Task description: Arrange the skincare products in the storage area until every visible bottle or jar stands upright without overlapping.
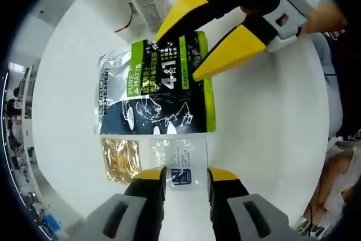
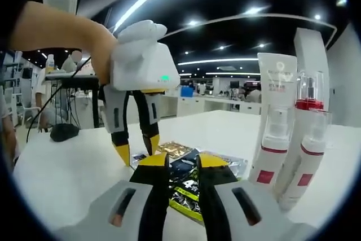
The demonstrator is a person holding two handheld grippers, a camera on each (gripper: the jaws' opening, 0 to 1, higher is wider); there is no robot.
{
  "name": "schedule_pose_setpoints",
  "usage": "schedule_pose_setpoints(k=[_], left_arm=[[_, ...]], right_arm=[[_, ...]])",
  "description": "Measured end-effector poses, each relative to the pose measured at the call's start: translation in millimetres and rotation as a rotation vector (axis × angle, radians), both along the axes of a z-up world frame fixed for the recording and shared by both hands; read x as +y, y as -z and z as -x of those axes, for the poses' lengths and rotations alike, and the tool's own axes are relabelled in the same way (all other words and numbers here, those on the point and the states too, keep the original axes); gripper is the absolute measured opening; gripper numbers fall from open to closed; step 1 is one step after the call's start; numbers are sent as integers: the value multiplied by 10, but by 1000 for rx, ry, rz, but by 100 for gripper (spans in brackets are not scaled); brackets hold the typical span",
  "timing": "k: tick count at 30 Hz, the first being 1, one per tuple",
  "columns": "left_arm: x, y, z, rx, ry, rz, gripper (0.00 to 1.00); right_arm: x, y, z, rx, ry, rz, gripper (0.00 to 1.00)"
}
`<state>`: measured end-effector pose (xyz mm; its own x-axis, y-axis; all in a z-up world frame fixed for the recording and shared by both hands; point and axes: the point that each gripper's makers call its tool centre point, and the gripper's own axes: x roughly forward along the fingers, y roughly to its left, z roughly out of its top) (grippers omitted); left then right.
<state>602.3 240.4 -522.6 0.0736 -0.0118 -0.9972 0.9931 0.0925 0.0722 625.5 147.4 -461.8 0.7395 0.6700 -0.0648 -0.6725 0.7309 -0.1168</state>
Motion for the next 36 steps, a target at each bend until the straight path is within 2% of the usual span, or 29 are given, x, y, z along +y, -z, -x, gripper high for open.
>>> schedule_pose_setpoints(k=[5,12,14,15,17,19,22,23,25,26,28,29,30,32,33,34,35,36], left_arm=[[14,6,9,12,-19,33,29],[17,0,17,-51,-37,61,28],[27,-17,-16,-113,-64,73,32],[40,-39,-58,-164,-83,69,35],[59,-83,-121,-249,-42,49,41],[70,-83,-92,-257,-55,43,42],[76,-113,-51,-274,-76,43,54],[73,-162,-8,-281,-85,53,57],[51,-263,-9,-321,-57,74,57],[14,-350,11,-345,-57,115,58],[-92,-543,18,-416,-120,250,59],[-119,-580,17,-431,-127,279,59],[-188,-666,33,-465,-161,352,59],[-300,-789,120,-518,-200,459,61],[-325,-825,161,-538,-232,491,61],[-364,-884,220,-572,-233,526,61],[-430,-953,276,-609,-251,590,62],[-458,-980,338,-615,-273,628,63]], right_arm=[[8,9,9,-1,-4,8,19],[-5,10,19,1,-3,8,19],[-2,9,24,1,-5,7,19],[-3,8,27,2,-6,7,19],[-4,8,34,2,-7,6,19],[-6,14,30,1,-5,11,20],[-5,18,33,-1,-5,15,21],[-5,18,42,-1,-6,15,21],[-10,13,41,0,-6,11,22],[-19,5,36,1,-4,4,22],[-29,-13,37,0,-3,-7,22],[-29,-16,36,-2,-3,-9,23],[-31,-18,34,-1,-3,-11,23],[-51,-31,28,-1,-3,-24,24],[-54,-34,26,-1,-3,-27,24],[-59,-37,21,-2,-3,-30,24],[-63,-41,26,-1,-2,-34,25],[-65,-46,28,-1,-2,-38,25]])
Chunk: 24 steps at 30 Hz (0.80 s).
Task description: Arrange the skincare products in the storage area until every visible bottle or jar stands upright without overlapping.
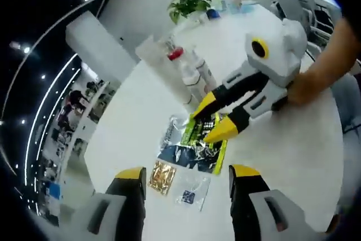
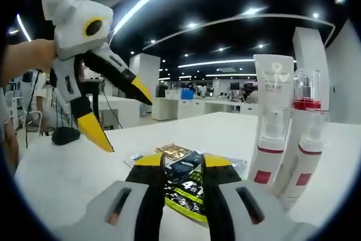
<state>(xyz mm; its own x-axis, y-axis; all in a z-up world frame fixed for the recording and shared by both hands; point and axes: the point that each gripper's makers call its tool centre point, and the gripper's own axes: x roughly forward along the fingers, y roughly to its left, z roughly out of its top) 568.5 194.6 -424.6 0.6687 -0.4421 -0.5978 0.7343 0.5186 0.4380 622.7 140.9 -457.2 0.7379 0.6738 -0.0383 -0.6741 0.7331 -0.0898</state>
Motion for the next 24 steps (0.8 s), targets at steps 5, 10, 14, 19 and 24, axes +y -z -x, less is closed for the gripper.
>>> schedule_pose_setpoints(k=[5,10,14,19,24], left_arm=[[-169,-181,373,-56,-49,298,64],[-174,-121,644,-101,-106,404,64],[-220,-121,806,-120,-139,530,64],[-263,-211,984,-168,-181,743,65],[-216,-231,1113,-205,-231,861,66]], right_arm=[[-21,0,10,4,-8,-11,29],[-167,-72,57,19,1,-103,35],[-250,-99,128,62,6,-180,44],[-225,-259,386,42,-33,-218,50],[-413,-459,710,9,-29,-269,50]])
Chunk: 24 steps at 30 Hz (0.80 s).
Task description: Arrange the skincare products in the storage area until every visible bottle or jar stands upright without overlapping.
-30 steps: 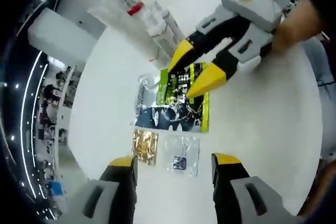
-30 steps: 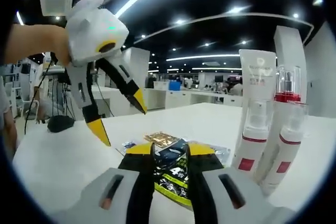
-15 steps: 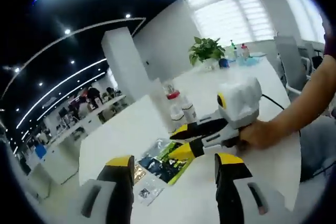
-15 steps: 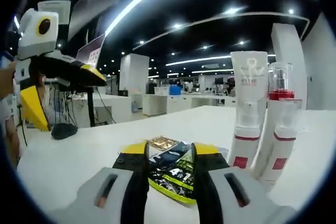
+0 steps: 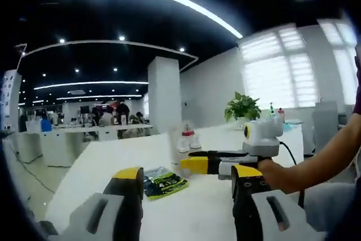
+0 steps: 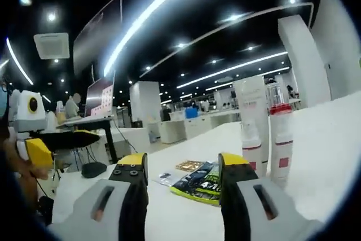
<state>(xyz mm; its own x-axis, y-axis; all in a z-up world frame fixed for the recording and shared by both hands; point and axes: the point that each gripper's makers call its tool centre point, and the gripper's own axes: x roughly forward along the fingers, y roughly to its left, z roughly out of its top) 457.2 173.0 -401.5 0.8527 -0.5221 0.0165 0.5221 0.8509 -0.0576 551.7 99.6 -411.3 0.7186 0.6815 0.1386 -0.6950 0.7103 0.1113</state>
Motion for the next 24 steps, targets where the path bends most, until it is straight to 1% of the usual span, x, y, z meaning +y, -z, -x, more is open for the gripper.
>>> schedule_pose_setpoints(k=[2,3,6,7,9,10,12,13,14,16,17,19,20,21,22,24], left_arm=[[-19,19,66,-8,-5,56,68],[-50,47,120,-11,-4,90,69],[-108,124,195,-35,-24,86,74],[-169,186,254,-34,-26,85,74],[-224,210,300,-40,-30,108,75],[-257,222,323,-44,-29,117,75],[-321,244,364,-50,-46,152,75],[-331,247,371,-51,-46,156,76],[-358,250,393,-63,-62,180,76],[-394,263,417,-73,-65,191,78],[-396,278,417,-74,-82,199,78],[-395,292,420,-72,-94,219,79],[-407,292,438,-80,-94,243,79],[-420,291,448,-84,-88,253,79],[-428,296,457,-87,-85,260,80],[-424,320,466,-93,-88,273,83]], right_arm=[[-144,-98,161,-24,25,-27,52],[-262,-154,306,-31,28,-50,52],[-414,-171,466,-27,43,-60,53],[-539,-183,586,-28,64,-76,53],[-667,-177,753,-31,82,-77,54],[-693,-174,781,-32,90,-75,55],[-846,-158,956,-43,114,-66,57],[-925,-133,1025,-54,125,-50,58],[-983,-111,1068,-58,139,-38,58],[-1059,-71,1159,-42,139,-49,62],[-1114,-35,1219,-23,141,-61,64],[-1185,10,1288,-19,158,-48,69],[-1272,49,1348,-25,194,-33,70],[-1312,59,1373,-33,213,-27,71],[-1329,74,1399,-42,217,-23,71],[-1355,154,1441,-35,213,-9,72]])
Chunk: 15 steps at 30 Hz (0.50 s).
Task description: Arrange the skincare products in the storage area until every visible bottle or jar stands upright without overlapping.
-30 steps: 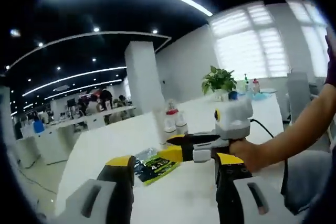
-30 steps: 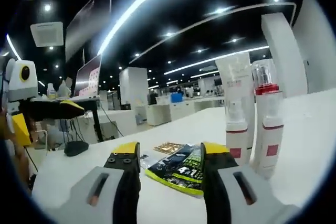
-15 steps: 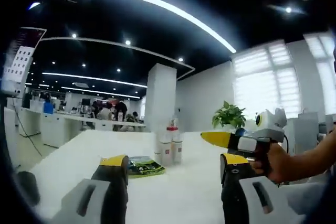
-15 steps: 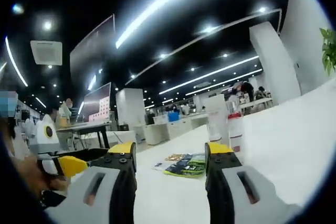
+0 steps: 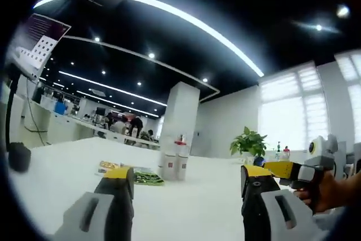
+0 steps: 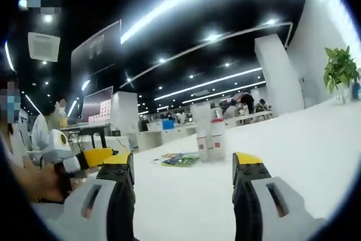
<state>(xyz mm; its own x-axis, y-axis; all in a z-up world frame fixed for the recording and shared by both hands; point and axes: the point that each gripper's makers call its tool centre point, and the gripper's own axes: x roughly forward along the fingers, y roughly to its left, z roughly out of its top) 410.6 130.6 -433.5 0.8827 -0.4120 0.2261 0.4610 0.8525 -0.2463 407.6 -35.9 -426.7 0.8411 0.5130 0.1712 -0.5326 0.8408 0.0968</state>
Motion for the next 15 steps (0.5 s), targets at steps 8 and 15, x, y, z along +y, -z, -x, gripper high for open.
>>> schedule_pose_setpoints(k=[8,15], left_arm=[[68,-95,59,-78,-7,127,83],[-8,-229,30,-131,12,158,83]], right_arm=[[-66,184,11,-2,45,5,67],[-131,152,21,-18,50,26,69]])
